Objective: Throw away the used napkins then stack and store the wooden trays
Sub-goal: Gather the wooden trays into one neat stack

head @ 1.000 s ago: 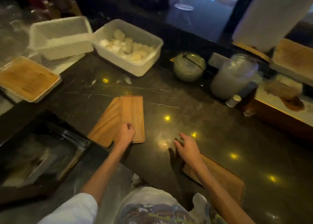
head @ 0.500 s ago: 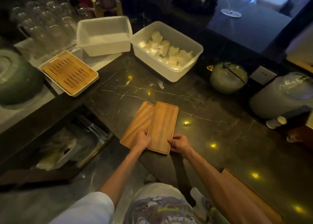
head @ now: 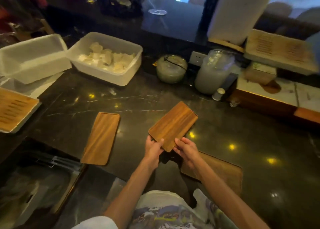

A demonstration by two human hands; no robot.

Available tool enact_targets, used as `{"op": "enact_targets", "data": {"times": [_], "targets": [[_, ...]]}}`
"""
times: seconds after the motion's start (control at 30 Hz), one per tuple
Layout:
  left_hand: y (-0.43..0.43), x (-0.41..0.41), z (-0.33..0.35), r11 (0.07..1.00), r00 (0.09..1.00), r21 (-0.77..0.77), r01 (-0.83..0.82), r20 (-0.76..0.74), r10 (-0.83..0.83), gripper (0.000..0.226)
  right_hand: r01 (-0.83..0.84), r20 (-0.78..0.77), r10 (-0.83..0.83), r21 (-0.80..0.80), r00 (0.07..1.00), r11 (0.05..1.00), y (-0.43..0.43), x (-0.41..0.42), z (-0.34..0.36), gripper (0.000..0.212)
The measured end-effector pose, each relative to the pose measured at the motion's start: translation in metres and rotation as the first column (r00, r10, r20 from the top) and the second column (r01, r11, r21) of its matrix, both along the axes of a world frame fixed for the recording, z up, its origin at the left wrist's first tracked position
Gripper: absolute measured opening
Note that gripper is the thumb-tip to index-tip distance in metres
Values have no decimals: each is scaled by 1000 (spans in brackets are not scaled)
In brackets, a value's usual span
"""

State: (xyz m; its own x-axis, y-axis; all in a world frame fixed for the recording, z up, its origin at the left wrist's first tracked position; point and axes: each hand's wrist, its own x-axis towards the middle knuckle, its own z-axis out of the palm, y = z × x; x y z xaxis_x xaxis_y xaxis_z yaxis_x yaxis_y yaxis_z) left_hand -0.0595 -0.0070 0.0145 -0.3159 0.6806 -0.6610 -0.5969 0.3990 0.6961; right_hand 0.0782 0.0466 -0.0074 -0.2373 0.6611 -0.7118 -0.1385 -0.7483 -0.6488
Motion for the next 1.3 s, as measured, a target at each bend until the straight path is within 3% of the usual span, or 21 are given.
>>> {"op": "enact_targets", "data": {"times": [0.1, 0.17, 0.27, 0.43, 0.5, 0.63, 0.67, 0.87, 1.3], "targets": [[10, 30, 2, 992, 992, -40, 122, -18, -123, 40, 59, -46, -58, 24, 997, 998, -6, 55, 3, 28], [16, 38, 4, 968, 964, -46, 248, -91, -251, 32, 224, -102, -222, 11, 970, 975, -11, 93, 5, 24], [23, 46, 5, 931, 913, -12, 364, -193, -359, 30, 426, -112, -422, 10, 900, 905, -19, 156, 13, 44], [27, 60, -4, 869, 806, -71, 490, -341, -483, 32, 282, 141, -305, 165, 942, 945, -53, 213, 27, 47], [25, 66, -12, 822, 703, -122, 556, -459, -543, 34, 193, 281, -248, 209, 927, 959, -64, 216, 20, 41], [19, 72, -26, 684, 300, -397, 612, -684, -665, 29, 86, 492, -203, 251, 847, 964, -75, 215, -4, 33], [19, 73, -29, 674, 257, -432, 600, -694, -673, 28, 70, 531, -189, 235, 826, 969, -76, 215, -9, 31], [20, 86, -41, 631, 208, -510, 585, -658, -724, 18, -82, 801, -63, 139, 596, 987, -74, 216, -35, 23], [17, 95, -52, 612, 124, -563, 555, -672, -730, 16, -8, 819, -188, 229, 542, 973, -80, 214, -40, 29]]}}
